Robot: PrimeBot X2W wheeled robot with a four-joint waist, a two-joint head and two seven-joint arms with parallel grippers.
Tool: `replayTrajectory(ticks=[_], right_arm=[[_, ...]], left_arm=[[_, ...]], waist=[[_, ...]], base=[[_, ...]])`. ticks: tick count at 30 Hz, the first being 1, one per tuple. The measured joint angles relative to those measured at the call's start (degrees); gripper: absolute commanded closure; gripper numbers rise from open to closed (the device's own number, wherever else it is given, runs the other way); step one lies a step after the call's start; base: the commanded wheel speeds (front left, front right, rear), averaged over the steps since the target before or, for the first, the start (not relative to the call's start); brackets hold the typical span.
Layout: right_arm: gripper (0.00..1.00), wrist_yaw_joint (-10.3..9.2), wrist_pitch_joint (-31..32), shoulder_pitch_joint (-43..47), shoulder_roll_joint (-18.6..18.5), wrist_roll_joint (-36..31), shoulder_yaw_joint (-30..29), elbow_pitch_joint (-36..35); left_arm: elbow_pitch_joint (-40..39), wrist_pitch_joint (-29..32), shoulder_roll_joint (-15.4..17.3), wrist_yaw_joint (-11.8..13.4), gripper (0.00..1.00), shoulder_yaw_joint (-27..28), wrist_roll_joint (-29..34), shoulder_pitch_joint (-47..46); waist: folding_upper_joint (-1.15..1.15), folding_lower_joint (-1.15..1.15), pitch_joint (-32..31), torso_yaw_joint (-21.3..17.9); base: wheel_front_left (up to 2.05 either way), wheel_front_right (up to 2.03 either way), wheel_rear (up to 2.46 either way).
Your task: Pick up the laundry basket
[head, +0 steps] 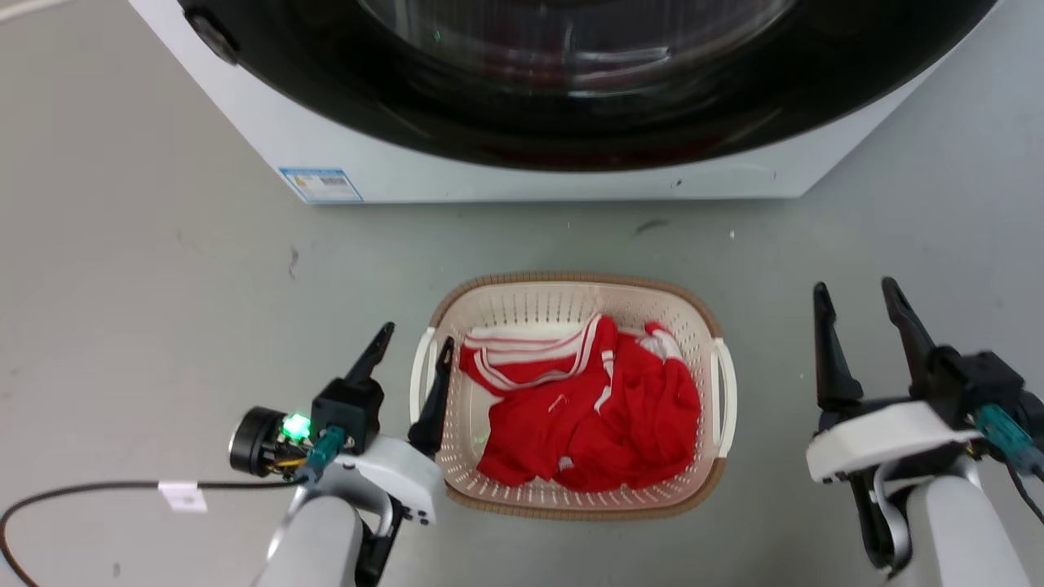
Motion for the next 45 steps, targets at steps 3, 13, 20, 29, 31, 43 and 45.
replayTrajectory(ticks=[3, 13, 20, 29, 31, 43, 45], right_arm=[[0.00, 0.01, 0.90, -3.33, 0.02, 0.11, 0.63, 3.74], [0.00, 0.00, 4.36, -12.96, -0.01, 3.58, 2.20, 19.08], [0.00, 0.00, 6.39, -18.74, -0.01, 4.85, 4.15, 29.77], [0.00, 0.01, 10.35, -27.72, 0.01, 4.71, 6.99, 42.23], [0.00, 0.01, 11.82, -29.48, 0.03, 5.95, 7.03, 44.96], [0.00, 0.01, 18.87, -37.75, -0.02, 10.45, 13.07, 55.64], [0.00, 0.01, 19.85, -38.88, -0.02, 10.85, 14.23, 56.98]], left_arm=[[5.04, 0.00, 0.90, -0.19, 0.00, 0.13, -0.32, -3.83], [21.31, -0.01, 2.50, -0.60, 0.00, -0.65, -1.07, -15.99], [32.56, 0.00, 2.87, -0.86, 0.00, -3.99, -1.33, -22.80], [41.05, 2.93, 4.36, -0.87, 0.00, -10.80, -7.38, -31.04], [42.08, 4.63, 4.37, -0.90, 0.00, -12.88, -9.16, -32.36], [43.29, 14.14, 6.57, -0.94, 0.00, -23.53, -18.81, -37.10], [42.85, 15.69, 7.37, -0.94, 0.00, -25.46, -21.34, -37.57]], waist=[[0.00, 0.00, 3.06, -0.11], [0.00, 0.00, 11.24, -0.40], [0.00, 0.00, 15.52, -0.41], [0.00, 0.00, 19.37, -1.18], [0.00, 0.00, 20.01, -1.20], [0.00, -0.01, 22.96, -0.90], [0.00, -0.01, 23.47, -0.98]], base=[[0.00, 0.00, 0.00], [0.00, 0.00, 0.00], [0.00, 0.00, 0.00], [0.00, 0.00, 0.00], [0.00, 0.00, 0.00], [0.00, 0.00, 0.00], [0.00, 0.00, 0.00]])
